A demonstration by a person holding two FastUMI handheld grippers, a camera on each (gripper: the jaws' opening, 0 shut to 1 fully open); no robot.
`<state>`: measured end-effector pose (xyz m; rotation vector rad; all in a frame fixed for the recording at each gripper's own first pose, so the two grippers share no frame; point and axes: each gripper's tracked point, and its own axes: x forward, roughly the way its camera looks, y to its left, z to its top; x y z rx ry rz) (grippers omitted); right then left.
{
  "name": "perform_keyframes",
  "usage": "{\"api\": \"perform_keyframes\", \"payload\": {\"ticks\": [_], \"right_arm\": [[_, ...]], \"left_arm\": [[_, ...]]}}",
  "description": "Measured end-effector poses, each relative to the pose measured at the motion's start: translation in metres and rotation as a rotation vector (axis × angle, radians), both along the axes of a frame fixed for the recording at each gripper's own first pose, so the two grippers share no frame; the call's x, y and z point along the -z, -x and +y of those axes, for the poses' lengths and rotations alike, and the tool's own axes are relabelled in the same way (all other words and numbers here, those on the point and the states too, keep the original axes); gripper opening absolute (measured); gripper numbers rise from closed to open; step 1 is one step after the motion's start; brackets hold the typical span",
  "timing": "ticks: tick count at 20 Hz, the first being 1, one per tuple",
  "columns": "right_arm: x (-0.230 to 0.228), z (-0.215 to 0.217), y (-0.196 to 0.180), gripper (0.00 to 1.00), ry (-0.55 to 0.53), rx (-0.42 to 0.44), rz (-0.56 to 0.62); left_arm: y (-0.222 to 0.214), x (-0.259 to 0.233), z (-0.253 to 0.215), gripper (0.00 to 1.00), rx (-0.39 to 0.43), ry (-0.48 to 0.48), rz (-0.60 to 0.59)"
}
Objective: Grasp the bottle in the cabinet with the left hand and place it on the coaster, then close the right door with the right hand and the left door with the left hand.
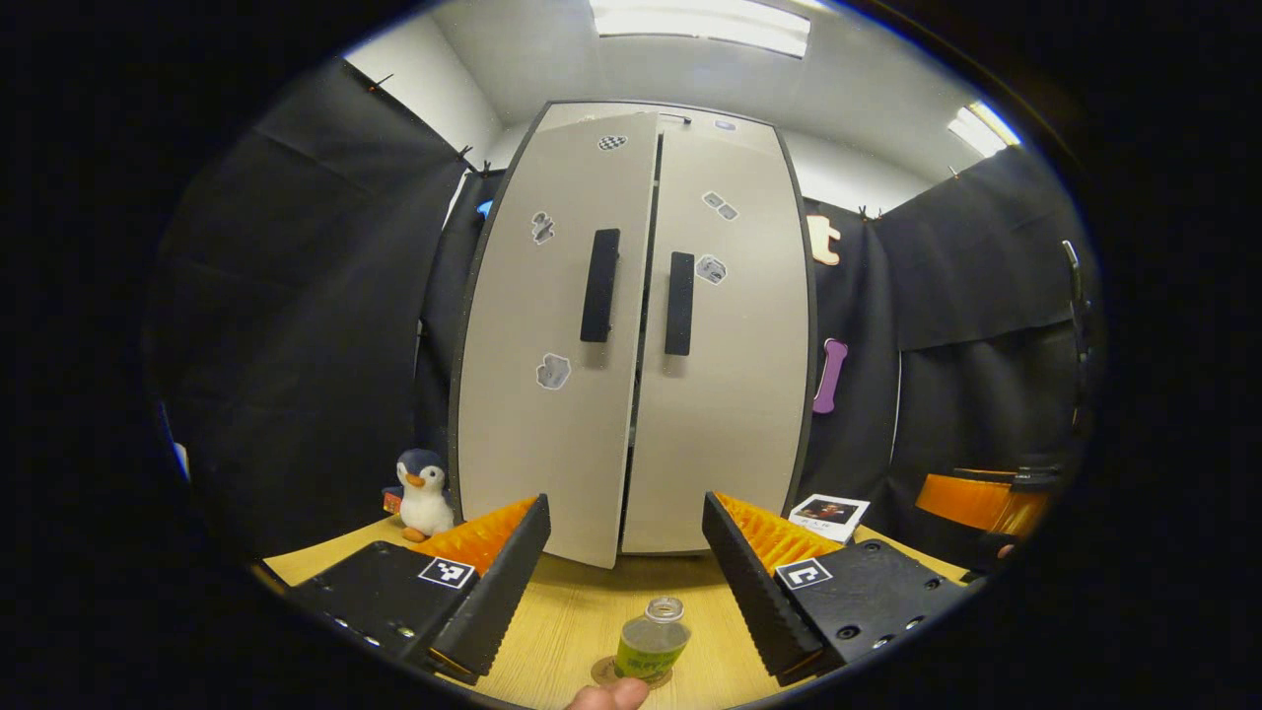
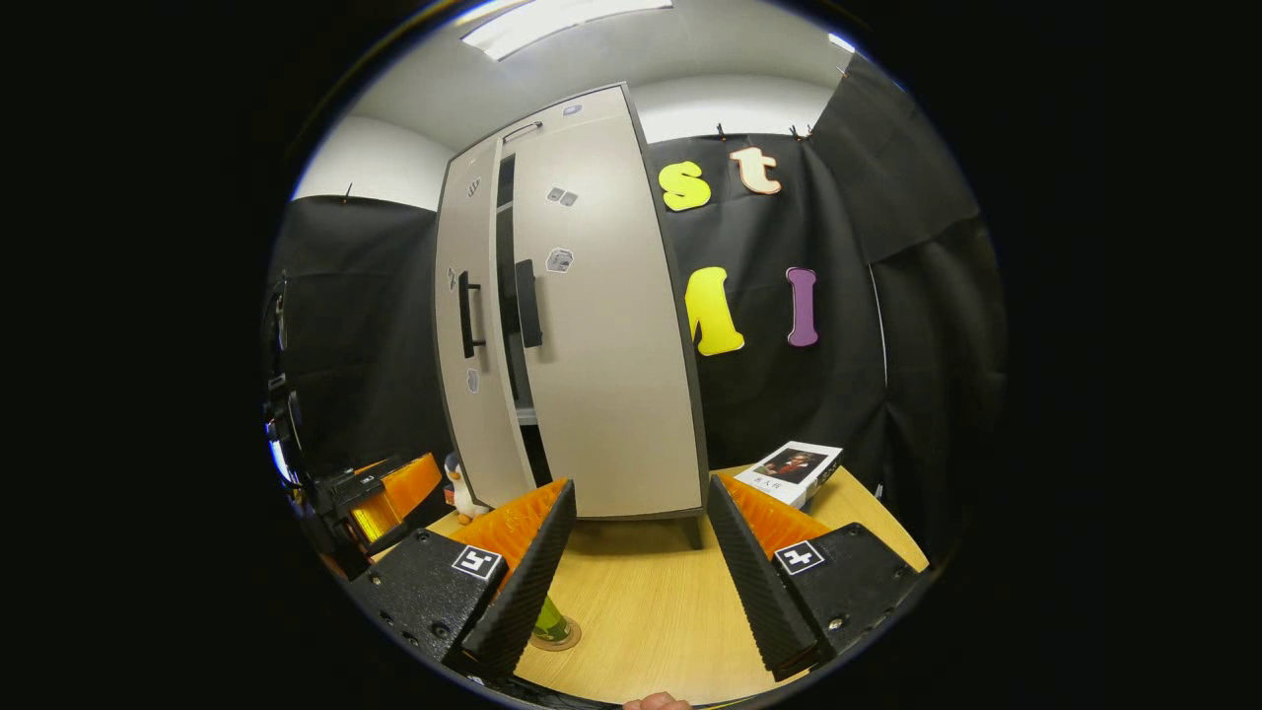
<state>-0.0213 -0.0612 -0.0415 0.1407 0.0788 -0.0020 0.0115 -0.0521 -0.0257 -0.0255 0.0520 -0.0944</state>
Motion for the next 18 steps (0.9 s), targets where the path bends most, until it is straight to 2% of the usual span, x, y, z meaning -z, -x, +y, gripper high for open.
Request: {"api": "perform_keyframes", "payload": {"ticks": [3,4,8,9,10,18], "right_arm": [[0.002,-0.001,-0.002,0.82,-0.016,0.0,0.002],[0.0,0.001,-0.001,0.82,-0.025,-0.003,-0.001],[0.001,-0.001,-0.002,0.82,-0.026,0.004,-0.007],[0.004,-0.001,-0.002,0.82,-0.028,0.004,0.002],[0.007,-0.001,-0.002,0.82,-0.032,0.002,0.01],[0.011,-0.003,-0.005,0.83,-0.054,0.01,0.013]], "left_arm": [[-0.001,0.001,-0.004,0.99,0.009,-0.009,-0.003],[-0.001,0.002,-0.005,0.95,0.011,-0.01,0.003],[-0.002,0.004,-0.004,0.95,0.007,-0.006,0.008],[-0.002,0.004,-0.004,1.0,0.006,-0.011,0.01],[-0.002,0.005,-0.004,0.95,0.004,-0.016,0.013],[-0.003,0.006,-0.005,0.95,0.01,-0.019,0.014]]}}
